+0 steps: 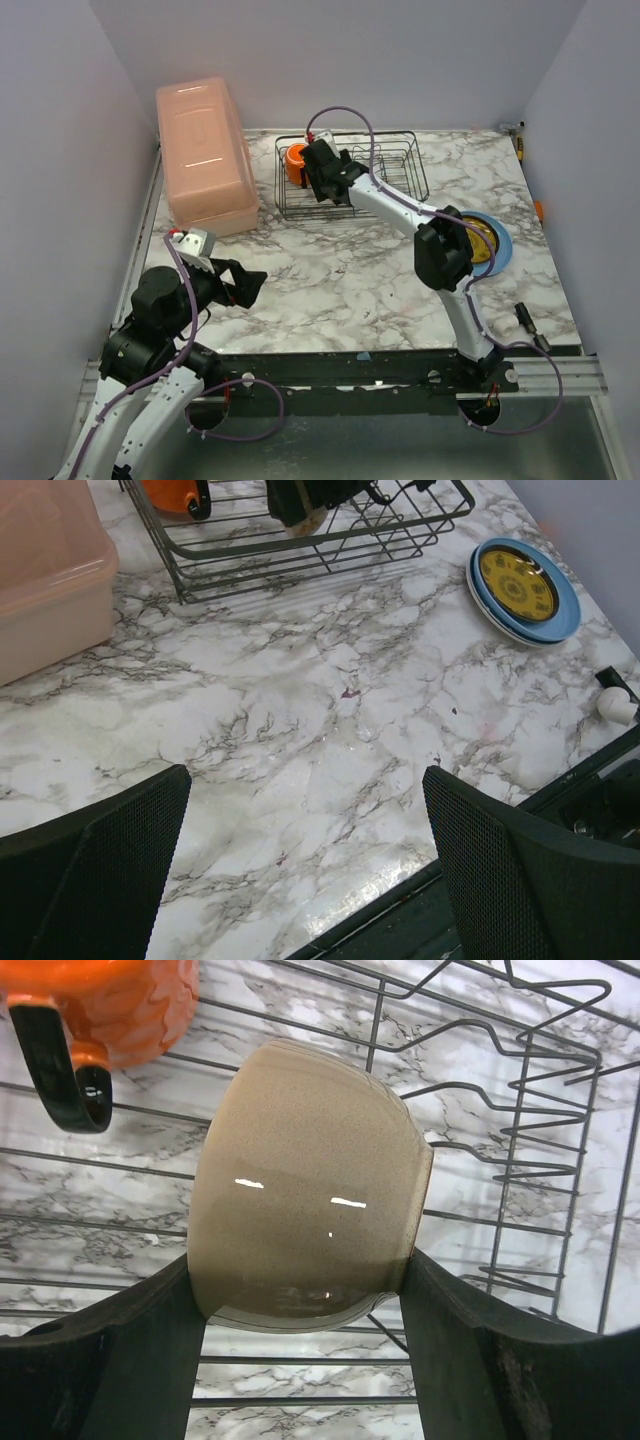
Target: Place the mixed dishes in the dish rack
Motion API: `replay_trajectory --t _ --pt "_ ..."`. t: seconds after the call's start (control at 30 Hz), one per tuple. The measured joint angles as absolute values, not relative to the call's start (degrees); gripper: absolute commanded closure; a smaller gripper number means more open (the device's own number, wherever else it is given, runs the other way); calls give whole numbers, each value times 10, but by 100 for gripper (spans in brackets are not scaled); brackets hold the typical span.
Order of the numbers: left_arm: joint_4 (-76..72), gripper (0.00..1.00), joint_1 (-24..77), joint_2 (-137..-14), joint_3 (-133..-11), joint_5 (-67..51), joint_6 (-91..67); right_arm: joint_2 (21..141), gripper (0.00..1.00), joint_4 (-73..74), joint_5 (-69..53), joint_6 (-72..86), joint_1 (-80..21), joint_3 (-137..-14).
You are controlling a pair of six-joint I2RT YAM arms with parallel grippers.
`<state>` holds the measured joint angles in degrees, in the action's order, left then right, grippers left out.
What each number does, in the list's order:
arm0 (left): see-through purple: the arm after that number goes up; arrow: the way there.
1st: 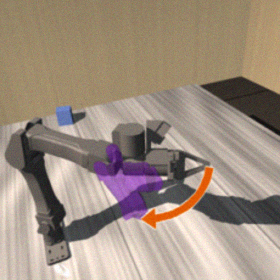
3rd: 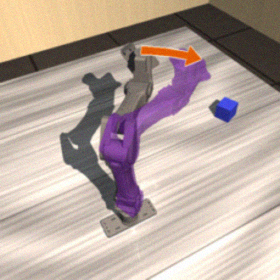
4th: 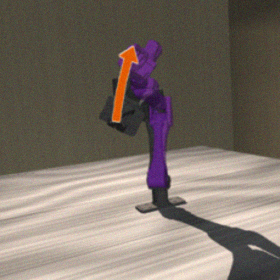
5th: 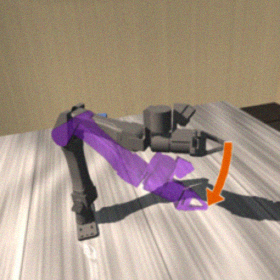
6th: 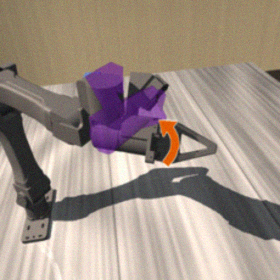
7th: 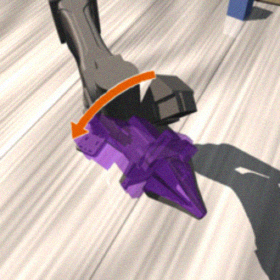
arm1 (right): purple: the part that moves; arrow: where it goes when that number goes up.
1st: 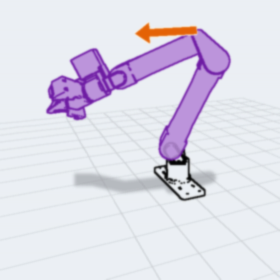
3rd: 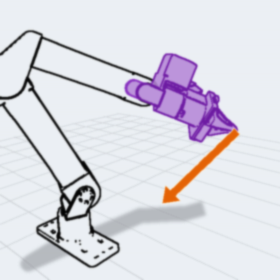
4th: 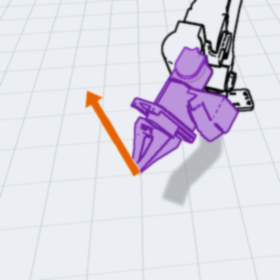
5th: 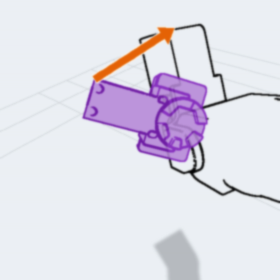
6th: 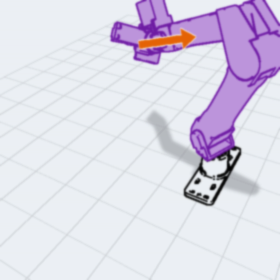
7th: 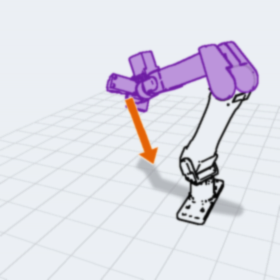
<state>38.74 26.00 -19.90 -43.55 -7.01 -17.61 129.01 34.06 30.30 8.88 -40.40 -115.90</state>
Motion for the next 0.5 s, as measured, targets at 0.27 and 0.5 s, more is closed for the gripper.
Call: replay_trajectory --t 0.27,0.5 --pt "387 2 259 -184 -435 -55 -170 1317 100 339 404 26 -444 -1171" --pt "387 1 251 -179 -435 -53 -169 1361 77 342 470 -29 -459 -1199"
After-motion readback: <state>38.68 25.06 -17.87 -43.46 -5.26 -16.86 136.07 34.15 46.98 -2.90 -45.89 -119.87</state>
